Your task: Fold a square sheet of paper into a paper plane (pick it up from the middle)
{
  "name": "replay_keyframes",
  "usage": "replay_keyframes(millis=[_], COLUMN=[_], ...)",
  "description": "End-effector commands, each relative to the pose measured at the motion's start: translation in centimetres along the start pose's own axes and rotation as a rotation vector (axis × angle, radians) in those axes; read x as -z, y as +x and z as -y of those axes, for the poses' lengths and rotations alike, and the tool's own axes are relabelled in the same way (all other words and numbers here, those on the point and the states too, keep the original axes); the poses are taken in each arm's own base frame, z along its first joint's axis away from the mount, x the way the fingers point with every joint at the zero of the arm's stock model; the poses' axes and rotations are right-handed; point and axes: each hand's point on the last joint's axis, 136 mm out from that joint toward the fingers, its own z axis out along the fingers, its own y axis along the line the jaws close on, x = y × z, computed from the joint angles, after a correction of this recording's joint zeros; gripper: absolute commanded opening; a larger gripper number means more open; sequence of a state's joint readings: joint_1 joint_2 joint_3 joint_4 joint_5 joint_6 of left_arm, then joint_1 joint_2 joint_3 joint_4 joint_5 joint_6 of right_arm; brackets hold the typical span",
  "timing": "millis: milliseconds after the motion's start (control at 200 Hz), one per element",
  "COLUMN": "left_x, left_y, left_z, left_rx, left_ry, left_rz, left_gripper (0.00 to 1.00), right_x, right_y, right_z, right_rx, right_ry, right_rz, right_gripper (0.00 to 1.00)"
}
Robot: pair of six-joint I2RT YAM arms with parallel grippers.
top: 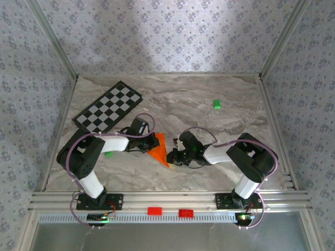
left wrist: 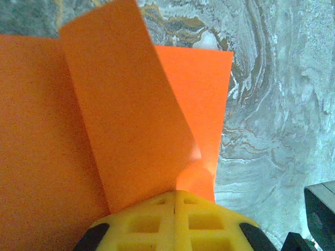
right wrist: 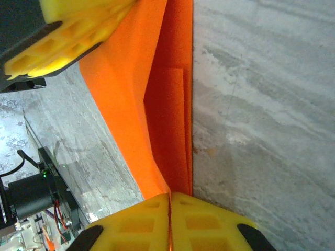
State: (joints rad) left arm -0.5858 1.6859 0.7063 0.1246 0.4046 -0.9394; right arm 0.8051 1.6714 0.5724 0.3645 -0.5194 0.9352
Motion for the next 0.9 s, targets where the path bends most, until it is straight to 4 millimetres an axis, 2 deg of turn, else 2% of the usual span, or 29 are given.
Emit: replay_keyframes(millis=[0,305,475,570,735,895], left_x=[-0.7,-0.7,-0.8,-0.8,-0.8,-0.9], left_y=[2.0,2.1,2.1,2.1,2.1,2.1], left_z=[-4.0,-4.0,-4.0,-4.0,-3.9,-3.8], left_rx=[0.036,0.031,0.028,0.031,0.029,0.029], left_ry=[-0.140,-0.141,-0.140,-0.138,-0.137,-0.136], left_rz=[-0.057,-0.060,-0.061,-0.061,-0.062,-0.065], left_gripper=[0.06,0.06,0.06,0.06,0.06,0.06], right_x=[-0.4,1.8,3.8,4.1,2.6,0.7], right_y=[2.3,0.0,-1.5,-2.1,-2.1,-2.4], right_z=[1.8,-0.6,-1.4,-2.3,-4.4,-4.2], right_rx=[-0.058,-0.032,0.010,0.038,0.083,0.078], right_ry=[0.045,-0.007,0.043,0.034,0.007,0.040], right_rz=[-0.073,0.010,0.074,0.073,0.016,-0.021], right_gripper=[0.12,0.23,0.27,0.27,0.08,0.00])
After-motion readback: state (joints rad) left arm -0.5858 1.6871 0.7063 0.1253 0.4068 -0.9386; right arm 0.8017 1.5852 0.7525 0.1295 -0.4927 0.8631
